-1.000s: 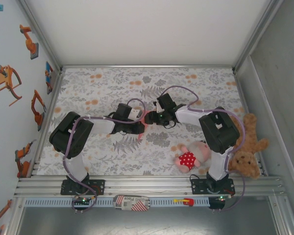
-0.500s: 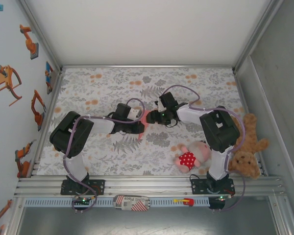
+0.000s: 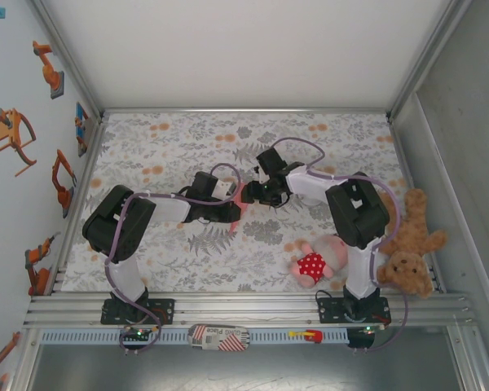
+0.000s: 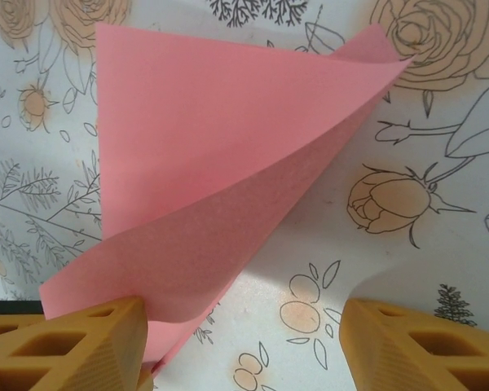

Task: Fold a paper plane with a square sheet of paper (pick it up from the middle)
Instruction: Fold the wing for the fifth time at the center of the table.

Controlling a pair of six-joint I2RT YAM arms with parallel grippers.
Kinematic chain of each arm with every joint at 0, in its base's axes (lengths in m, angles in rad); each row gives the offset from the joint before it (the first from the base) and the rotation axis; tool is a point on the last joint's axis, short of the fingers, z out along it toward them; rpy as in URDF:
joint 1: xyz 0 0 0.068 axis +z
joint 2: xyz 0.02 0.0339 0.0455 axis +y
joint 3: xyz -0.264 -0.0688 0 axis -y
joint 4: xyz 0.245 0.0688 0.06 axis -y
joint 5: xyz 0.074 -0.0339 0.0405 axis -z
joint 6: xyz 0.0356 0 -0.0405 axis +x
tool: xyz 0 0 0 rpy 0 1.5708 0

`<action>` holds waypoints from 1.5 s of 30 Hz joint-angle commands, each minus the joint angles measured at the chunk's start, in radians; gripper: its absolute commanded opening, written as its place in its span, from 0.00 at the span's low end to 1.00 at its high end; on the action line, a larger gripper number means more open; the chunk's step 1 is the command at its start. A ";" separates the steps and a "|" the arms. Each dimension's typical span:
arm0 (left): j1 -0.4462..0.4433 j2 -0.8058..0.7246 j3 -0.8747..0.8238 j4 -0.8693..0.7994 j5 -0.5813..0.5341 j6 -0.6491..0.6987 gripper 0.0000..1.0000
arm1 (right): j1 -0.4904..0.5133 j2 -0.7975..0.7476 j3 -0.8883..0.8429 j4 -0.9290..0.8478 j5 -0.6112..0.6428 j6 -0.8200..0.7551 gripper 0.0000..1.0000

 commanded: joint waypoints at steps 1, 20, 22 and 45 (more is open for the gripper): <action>0.002 -0.007 -0.003 -0.067 -0.017 -0.015 0.16 | 0.024 0.143 -0.007 0.018 0.089 0.003 0.65; 0.000 -0.093 -0.024 -0.089 -0.026 -0.078 0.26 | 0.031 0.194 0.028 -0.027 0.120 0.008 0.64; 0.001 -0.094 -0.026 -0.090 -0.028 -0.083 0.26 | 0.031 0.193 0.028 -0.024 0.115 0.008 0.64; -0.027 -0.159 -0.079 -0.137 -0.075 -0.122 0.26 | 0.032 0.190 0.023 -0.027 0.113 0.008 0.64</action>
